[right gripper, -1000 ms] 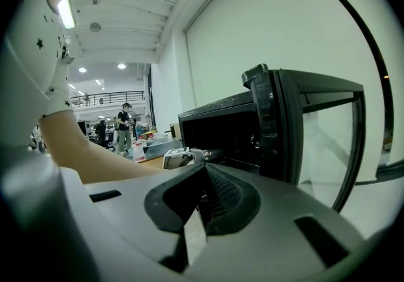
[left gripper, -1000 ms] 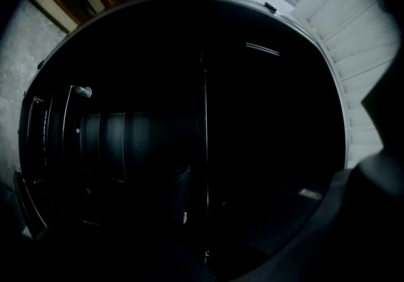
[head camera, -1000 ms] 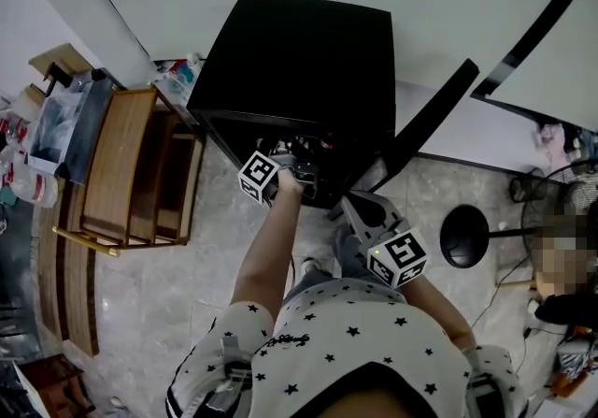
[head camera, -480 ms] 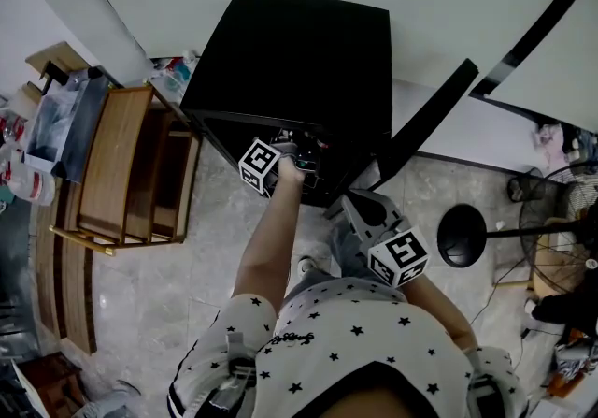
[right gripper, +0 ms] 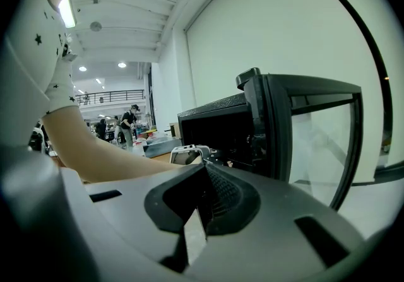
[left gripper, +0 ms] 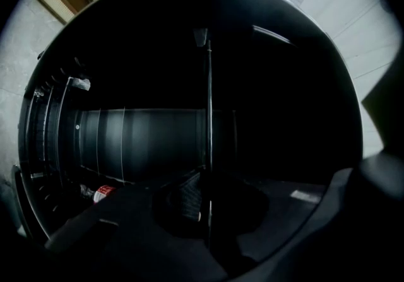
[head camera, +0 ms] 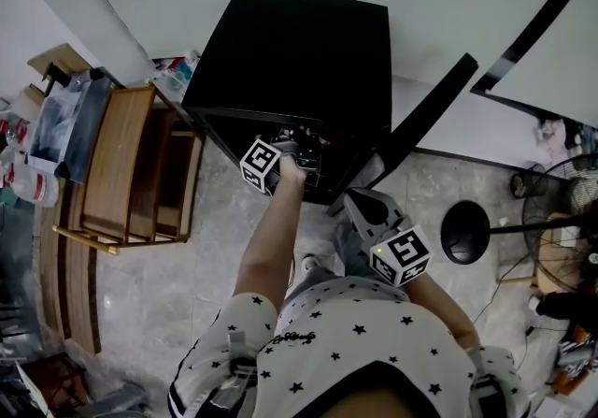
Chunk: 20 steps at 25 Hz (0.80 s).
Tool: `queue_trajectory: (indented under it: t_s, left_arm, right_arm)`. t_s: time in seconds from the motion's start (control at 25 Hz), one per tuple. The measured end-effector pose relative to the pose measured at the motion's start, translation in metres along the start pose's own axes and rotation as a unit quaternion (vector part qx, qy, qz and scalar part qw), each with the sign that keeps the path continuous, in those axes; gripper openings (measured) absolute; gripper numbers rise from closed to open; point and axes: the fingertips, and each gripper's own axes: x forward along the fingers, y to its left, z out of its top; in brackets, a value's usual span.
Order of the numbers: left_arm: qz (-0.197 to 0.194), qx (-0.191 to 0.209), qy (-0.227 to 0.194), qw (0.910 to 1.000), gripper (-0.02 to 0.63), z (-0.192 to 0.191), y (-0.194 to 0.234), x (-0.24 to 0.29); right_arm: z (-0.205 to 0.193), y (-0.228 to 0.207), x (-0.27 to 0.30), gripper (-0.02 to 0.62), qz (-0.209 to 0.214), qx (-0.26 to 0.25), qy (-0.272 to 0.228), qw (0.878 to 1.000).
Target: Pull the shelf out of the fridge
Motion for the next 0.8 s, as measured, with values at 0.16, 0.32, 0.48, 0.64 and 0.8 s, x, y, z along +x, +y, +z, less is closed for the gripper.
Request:
queue_trajectory:
  t_s: [0.16,0.32,0.48,0.64,0.8]
  left_arm:
    - [0.002,0.000,0.001,1.0000,0.026,-0.001,0.000,-0.008]
    - [0.004,-0.005,0.004,1.0000,0.025,-0.001,0.000,-0.017]
    - [0.002,-0.005,0.007,1.0000,0.024,-0.003,-0.001,-0.029]
    - [0.000,-0.006,0.010,0.9999,0.025,-0.004,-0.002,-0.043]
    - [-0.002,-0.007,0.011,0.9999,0.025,-0.004,-0.002,-0.055]
  right_arm:
    - [-0.001,0.006,0.000,-0.008,0.003,0.001,-0.001,1.000]
    - [-0.002,0.014,0.000,-0.008,0.006,0.000,-0.001,1.000]
    - [-0.004,0.021,-0.002,-0.008,0.007,0.002,-0.003,1.000]
    - [-0.005,0.028,-0.005,-0.008,0.007,0.004,-0.005,1.000]
    - [-0.005,0.034,-0.008,-0.008,0.007,0.004,-0.008,1.000]
